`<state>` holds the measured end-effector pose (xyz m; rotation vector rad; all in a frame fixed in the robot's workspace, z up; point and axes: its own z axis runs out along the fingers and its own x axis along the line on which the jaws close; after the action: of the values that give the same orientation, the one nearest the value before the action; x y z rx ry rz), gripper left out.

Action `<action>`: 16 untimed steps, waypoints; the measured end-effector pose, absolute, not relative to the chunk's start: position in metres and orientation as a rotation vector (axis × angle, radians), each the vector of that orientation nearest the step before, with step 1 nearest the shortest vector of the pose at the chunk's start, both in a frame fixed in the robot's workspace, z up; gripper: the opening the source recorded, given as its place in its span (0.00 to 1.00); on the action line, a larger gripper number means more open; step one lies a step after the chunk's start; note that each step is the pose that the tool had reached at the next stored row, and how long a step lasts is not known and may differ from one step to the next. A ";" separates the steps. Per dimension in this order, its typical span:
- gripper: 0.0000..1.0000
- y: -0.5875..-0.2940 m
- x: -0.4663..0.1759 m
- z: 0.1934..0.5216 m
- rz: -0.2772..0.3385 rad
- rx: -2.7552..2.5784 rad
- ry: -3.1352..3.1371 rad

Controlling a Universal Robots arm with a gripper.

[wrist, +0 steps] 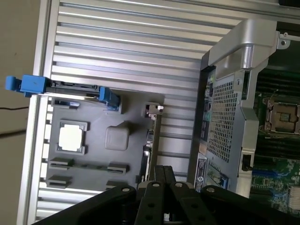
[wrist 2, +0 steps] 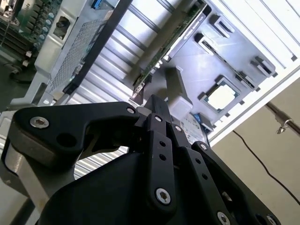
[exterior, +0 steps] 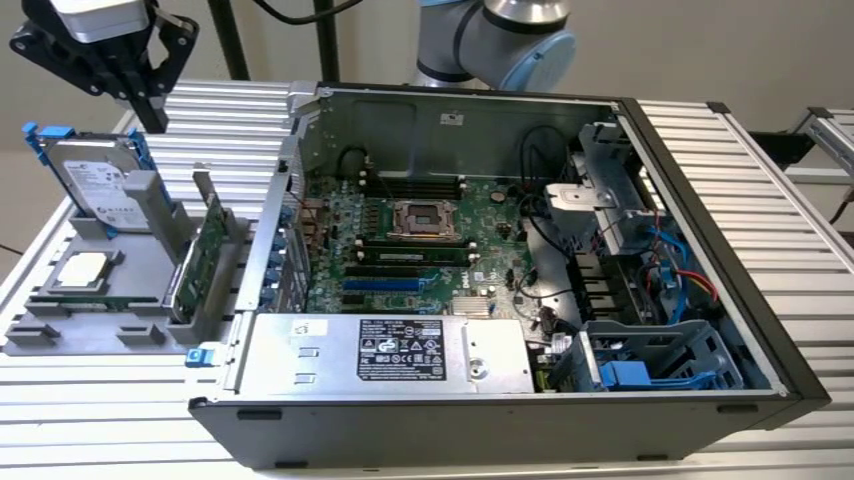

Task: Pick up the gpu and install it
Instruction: 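Reach for the gpu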

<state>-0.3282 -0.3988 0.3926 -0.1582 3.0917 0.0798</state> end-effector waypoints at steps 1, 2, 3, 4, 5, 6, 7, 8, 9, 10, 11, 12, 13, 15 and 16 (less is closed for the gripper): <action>0.00 -0.399 -0.328 0.393 0.080 -0.158 3.092; 0.00 -0.399 -0.328 0.393 0.080 -0.159 3.091; 0.00 -0.399 -0.328 0.393 0.080 -0.159 3.091; 0.00 -0.399 -0.328 0.393 0.080 -0.159 3.091; 0.00 -0.399 -0.328 0.393 0.080 -0.159 3.090; 0.00 -0.399 -0.328 0.393 0.080 -0.159 3.090; 0.00 -0.399 -0.328 0.393 0.080 -0.159 3.090; 0.00 -0.399 -0.328 0.393 0.080 -0.159 3.090; 0.00 -0.399 -0.328 0.393 0.080 -0.159 3.090; 0.00 -0.399 -0.328 0.393 0.080 -0.159 3.090; 0.00 -0.399 -0.329 0.393 0.080 -0.159 3.090; 0.00 -0.399 -0.329 0.393 0.080 -0.159 3.090; 0.00 -0.400 -0.329 0.393 0.080 -0.159 3.090; 0.00 -0.402 -0.329 0.393 0.080 -0.159 3.090; 0.00 -0.403 -0.329 0.392 0.080 -0.158 3.090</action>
<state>-0.3286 -0.4029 0.3925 -0.1580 3.0900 0.0798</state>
